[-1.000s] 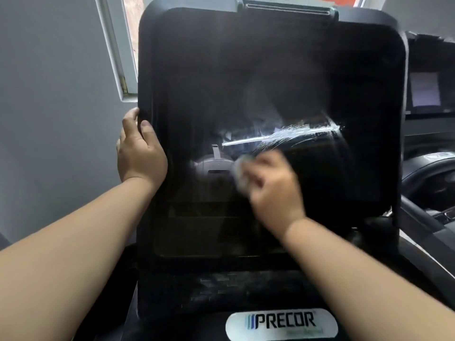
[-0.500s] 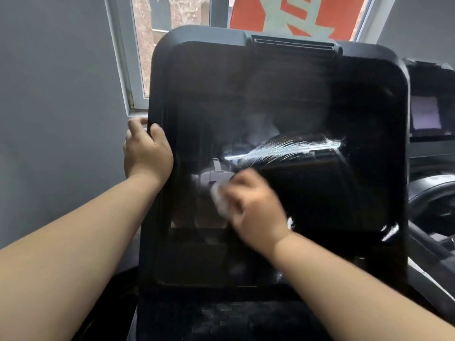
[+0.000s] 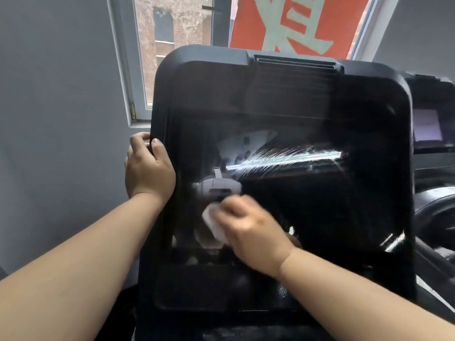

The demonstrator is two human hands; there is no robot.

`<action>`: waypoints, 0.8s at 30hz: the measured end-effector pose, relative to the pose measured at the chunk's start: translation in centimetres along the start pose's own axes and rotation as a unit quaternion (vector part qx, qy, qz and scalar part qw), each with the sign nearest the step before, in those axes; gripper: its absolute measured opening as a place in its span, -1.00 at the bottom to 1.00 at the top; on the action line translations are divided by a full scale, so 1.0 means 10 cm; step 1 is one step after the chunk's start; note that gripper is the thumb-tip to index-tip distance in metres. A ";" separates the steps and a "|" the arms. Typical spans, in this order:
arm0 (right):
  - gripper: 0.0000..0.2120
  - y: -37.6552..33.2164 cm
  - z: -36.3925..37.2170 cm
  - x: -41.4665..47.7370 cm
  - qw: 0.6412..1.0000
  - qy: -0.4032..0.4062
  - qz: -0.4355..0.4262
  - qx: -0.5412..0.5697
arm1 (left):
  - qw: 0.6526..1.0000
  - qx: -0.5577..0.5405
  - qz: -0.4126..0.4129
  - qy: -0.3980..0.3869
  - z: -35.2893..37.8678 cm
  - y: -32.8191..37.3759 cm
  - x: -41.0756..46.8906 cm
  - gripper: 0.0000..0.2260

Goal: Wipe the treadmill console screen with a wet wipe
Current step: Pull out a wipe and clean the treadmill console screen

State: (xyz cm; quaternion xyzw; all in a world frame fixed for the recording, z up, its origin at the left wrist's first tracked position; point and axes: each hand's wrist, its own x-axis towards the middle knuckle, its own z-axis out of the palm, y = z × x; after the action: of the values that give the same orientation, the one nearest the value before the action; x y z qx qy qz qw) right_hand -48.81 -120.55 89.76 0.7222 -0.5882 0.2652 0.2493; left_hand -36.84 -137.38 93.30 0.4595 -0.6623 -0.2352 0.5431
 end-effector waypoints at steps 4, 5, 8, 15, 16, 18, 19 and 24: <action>-0.89 0.50 -0.24 0.28 0.997 -0.007 0.046 -0.053 | 1.000 0.000 0.002 0.005 0.00 0.00 0.00 -0.73; -0.87 0.73 -0.35 0.45 0.984 0.069 0.150 -0.072 | 1.000 0.001 0.003 0.008 0.01 0.00 0.00 -0.74; -0.79 1.14 -0.62 0.73 0.897 0.223 0.375 -0.070 | 1.000 -0.001 0.006 0.012 0.01 -0.01 0.00 -0.74; -0.84 0.27 -0.11 0.55 0.999 -0.039 -0.025 -0.007 | 1.000 -0.011 0.008 0.013 0.03 -0.04 0.02 -0.76; -0.88 0.39 -0.19 0.63 1.000 -0.013 -0.024 0.000 | 1.000 -0.012 0.010 0.012 0.03 -0.04 0.02 -0.76; -0.84 0.69 -0.44 0.85 0.986 0.124 0.110 -0.009 | 1.000 -0.016 0.012 0.013 0.03 -0.03 0.01 -0.77; -0.86 0.88 -0.58 0.95 0.958 0.189 0.215 -0.020 | 1.000 -0.017 0.011 0.012 0.03 -0.03 0.01 -0.77; -0.86 0.87 -0.47 1.09 0.943 0.198 0.265 -0.027 | 1.000 -0.025 0.007 0.009 0.02 -0.02 0.01 -0.77</action>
State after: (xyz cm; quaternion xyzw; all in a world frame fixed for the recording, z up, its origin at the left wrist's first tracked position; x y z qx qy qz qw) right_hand -55.91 -126.83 100.98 0.4662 -0.7037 0.4438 0.3008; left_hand -36.95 -137.62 93.15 0.4433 -0.6541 -0.2441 0.5622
